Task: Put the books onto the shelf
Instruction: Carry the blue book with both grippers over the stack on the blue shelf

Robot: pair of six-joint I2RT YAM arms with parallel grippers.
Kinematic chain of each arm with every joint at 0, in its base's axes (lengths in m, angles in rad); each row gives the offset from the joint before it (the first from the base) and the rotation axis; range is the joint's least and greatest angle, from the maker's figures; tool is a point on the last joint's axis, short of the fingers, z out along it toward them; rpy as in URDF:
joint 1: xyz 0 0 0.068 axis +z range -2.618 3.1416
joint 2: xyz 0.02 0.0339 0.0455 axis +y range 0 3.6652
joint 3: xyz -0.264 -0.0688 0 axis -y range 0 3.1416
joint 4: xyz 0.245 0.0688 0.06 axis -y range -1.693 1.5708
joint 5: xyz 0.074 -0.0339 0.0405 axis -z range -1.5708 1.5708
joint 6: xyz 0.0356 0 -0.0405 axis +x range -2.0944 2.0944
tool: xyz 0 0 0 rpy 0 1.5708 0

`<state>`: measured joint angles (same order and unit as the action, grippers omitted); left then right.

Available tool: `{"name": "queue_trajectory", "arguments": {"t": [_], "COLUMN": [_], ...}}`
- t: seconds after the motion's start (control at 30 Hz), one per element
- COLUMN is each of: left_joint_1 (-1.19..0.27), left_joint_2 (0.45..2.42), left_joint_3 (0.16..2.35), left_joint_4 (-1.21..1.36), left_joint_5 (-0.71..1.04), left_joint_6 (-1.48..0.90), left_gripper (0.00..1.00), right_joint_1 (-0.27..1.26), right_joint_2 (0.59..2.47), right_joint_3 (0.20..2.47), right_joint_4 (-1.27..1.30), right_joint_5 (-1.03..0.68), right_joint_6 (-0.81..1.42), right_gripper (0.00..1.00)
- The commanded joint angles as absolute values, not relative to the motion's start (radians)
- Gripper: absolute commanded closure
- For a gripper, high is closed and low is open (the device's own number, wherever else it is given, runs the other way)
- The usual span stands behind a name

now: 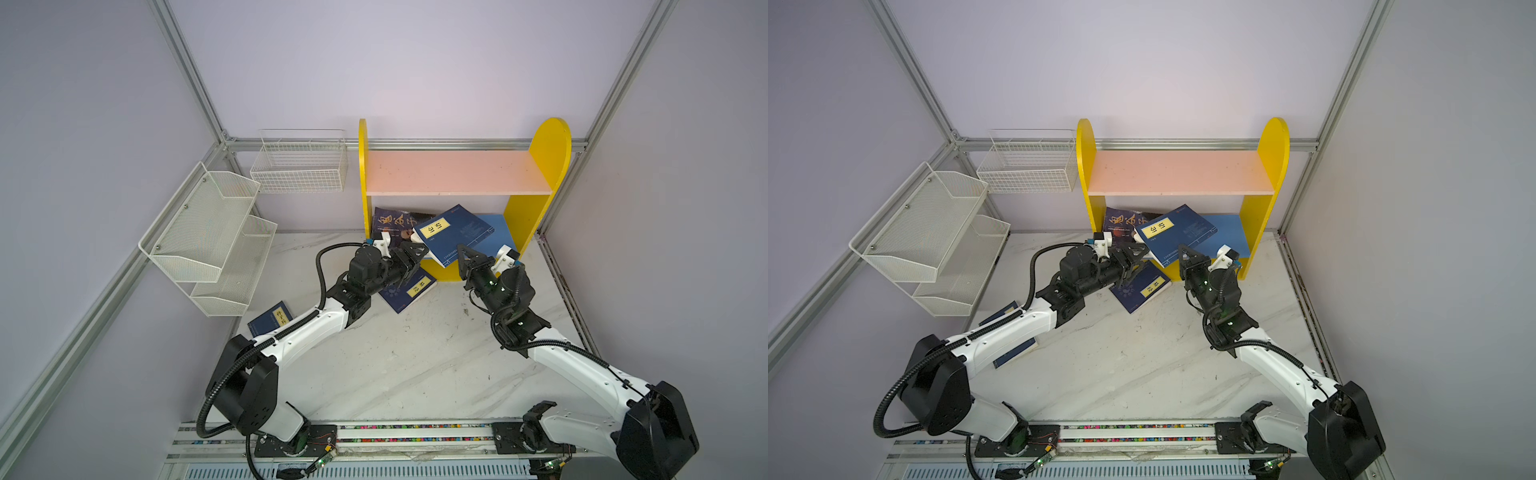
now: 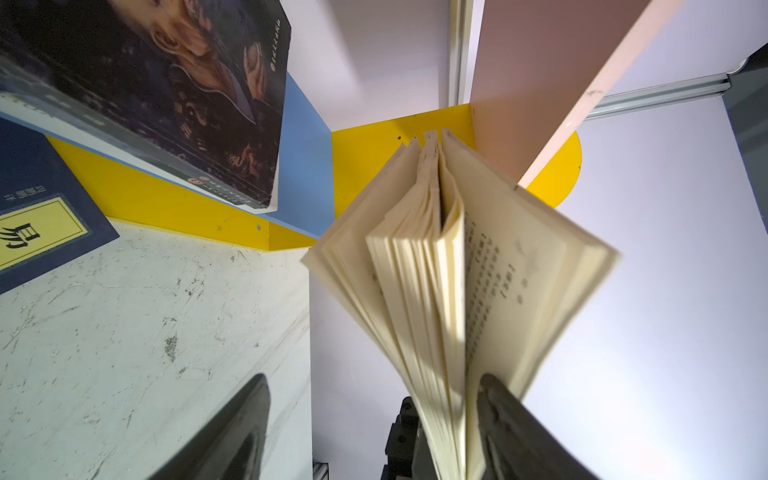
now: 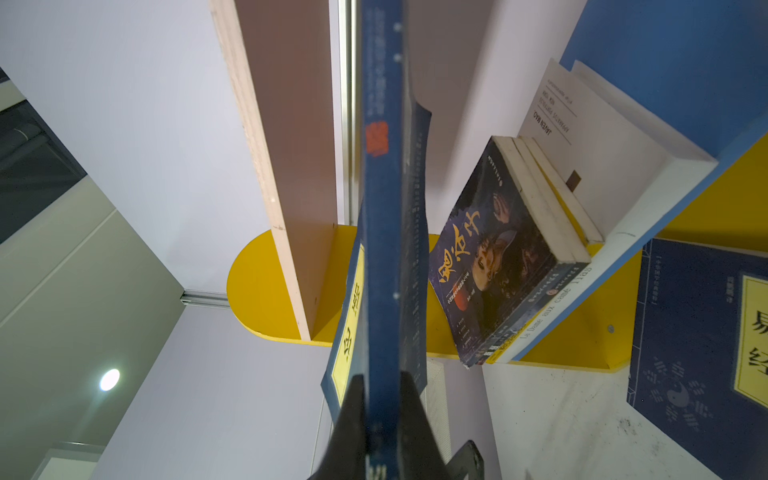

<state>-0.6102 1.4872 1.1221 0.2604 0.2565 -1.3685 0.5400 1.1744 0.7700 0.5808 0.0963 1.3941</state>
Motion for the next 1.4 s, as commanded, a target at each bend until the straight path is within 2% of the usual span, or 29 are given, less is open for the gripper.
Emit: {"name": "queue_trajectory", "arguments": {"t": [0.0,0.3,0.6,0.8,0.97,1.1,1.17,1.3,1.37], "left_joint_1": [-0.618,-0.635,-0.635,-0.636,-0.636,-0.636,-0.635,-0.634,-0.634], "left_joint_2": [1.424,1.404,1.531,1.599,1.601,1.622,1.636,1.646,1.643], "left_joint_3": [1.117,1.166,1.28,1.313,1.296,1.309,1.323,1.325,1.324], "left_joint_4": [0.267,0.27,0.146,0.3,0.376,0.43,0.437,0.449,0.445], "left_joint_5": [0.251,0.277,0.271,0.326,0.318,0.322,0.333,0.333,0.332], "left_joint_6": [-1.348,-1.333,-1.264,-1.322,-1.345,-1.375,-1.389,-1.416,-1.414], "left_gripper": [0.21,0.2,0.21,0.34,0.38,0.46,0.51,0.71,0.76], "right_joint_1": [0.542,0.543,0.545,0.546,0.546,0.548,0.551,0.554,0.554], "right_joint_2": [1.15,1.218,1.194,1.186,1.192,1.205,1.211,1.217,1.215], "right_joint_3": [0.764,0.792,0.801,0.777,0.767,0.773,0.775,0.773,0.764], "right_joint_4": [0.621,0.642,0.606,0.604,0.606,0.609,0.61,0.624,0.634], "right_joint_5": [0.122,0.078,0.07,0.058,0.051,0.039,0.037,0.025,0.022], "right_joint_6": [1.444,1.467,1.463,1.48,1.489,1.493,1.495,1.496,1.497], "right_gripper": [1.0,1.0,1.0,1.0,1.0,1.0,1.0,1.0,1.0]}}
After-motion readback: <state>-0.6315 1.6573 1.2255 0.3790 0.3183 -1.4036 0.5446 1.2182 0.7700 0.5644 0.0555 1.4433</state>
